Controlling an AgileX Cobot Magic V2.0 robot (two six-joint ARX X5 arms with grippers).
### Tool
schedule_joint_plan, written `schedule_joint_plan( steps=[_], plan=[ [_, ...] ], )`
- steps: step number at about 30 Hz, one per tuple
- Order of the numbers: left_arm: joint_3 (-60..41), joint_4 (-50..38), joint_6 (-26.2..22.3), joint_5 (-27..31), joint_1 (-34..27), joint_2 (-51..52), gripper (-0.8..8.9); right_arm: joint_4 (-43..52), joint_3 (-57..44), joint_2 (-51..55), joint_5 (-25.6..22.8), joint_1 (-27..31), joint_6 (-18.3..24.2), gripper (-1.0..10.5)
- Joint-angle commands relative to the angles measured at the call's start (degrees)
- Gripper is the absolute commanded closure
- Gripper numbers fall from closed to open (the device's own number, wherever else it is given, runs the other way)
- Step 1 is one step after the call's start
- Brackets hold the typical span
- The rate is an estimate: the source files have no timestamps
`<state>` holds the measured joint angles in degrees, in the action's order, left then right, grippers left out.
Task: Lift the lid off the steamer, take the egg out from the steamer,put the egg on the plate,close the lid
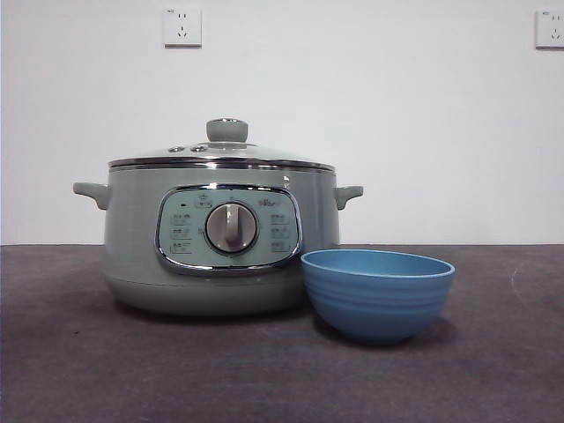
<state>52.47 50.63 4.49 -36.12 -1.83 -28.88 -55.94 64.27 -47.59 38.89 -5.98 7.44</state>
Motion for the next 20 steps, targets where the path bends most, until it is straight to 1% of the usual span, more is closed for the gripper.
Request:
schedule_joint_plan(
  steps=[1, 4, 5, 6, 7, 8, 9, 10, 11, 12, 20],
  plan=[
    [0.52, 1.33, -1.88, -0.39, -0.09, -0.74, 8.17, 0.09, 0.22, -0.02, 0.15, -0.20, 1.46, 9.6],
    [0.52, 2.23, -1.79, -0.42, -0.09, -1.07, 8.05, 0.11, 0.22, -0.02, 0.20, -0.20, 1.38, 9.4],
    [0.52, 2.40, -1.77, -0.48, -0.09, -1.09, 7.82, 0.11, 0.22, -0.02, 0.20, -0.20, 1.38, 9.2],
    [0.52, 2.54, -1.77, -0.76, -0.09, -1.09, 7.23, 0.09, 0.22, 0.00, 0.20, -0.20, 1.38, 8.5],
    [0.52, 2.54, -1.77, -1.73, -0.09, -1.09, 6.37, 0.11, 0.22, 0.00, 0.20, -0.20, 1.31, 7.5],
    [0.52, 2.51, -1.77, -2.58, -0.09, -1.09, 5.56, 0.11, 0.22, 0.00, 0.17, -0.20, 0.96, 6.4],
    [0.52, 2.38, -1.75, -3.78, -0.09, -1.09, 4.45, 0.11, 0.22, -0.02, 0.15, -0.20, 0.63, 5.0],
    [0.52, 2.21, -1.75, -4.50, -0.09, -1.09, 3.75, 0.11, 0.22, -0.02, 0.17, -0.20, 0.39, 4.1],
    [0.52, 2.01, -1.75, -4.96, -0.09, -1.09, 3.34, 0.11, 0.22, -0.02, 0.15, -0.20, 0.28, 3.6],
    [0.52, 1.53, -1.75, -4.96, -0.09, -1.09, 3.36, 0.11, 0.22, -0.02, 0.17, -0.20, 0.28, 3.4],
    [0.55, -4.74, -1.31, -4.96, -0.02, -3.23, 3.37, 0.11, 0.22, -0.02, 0.15, -0.20, -0.11, 3.5]
  ],
)
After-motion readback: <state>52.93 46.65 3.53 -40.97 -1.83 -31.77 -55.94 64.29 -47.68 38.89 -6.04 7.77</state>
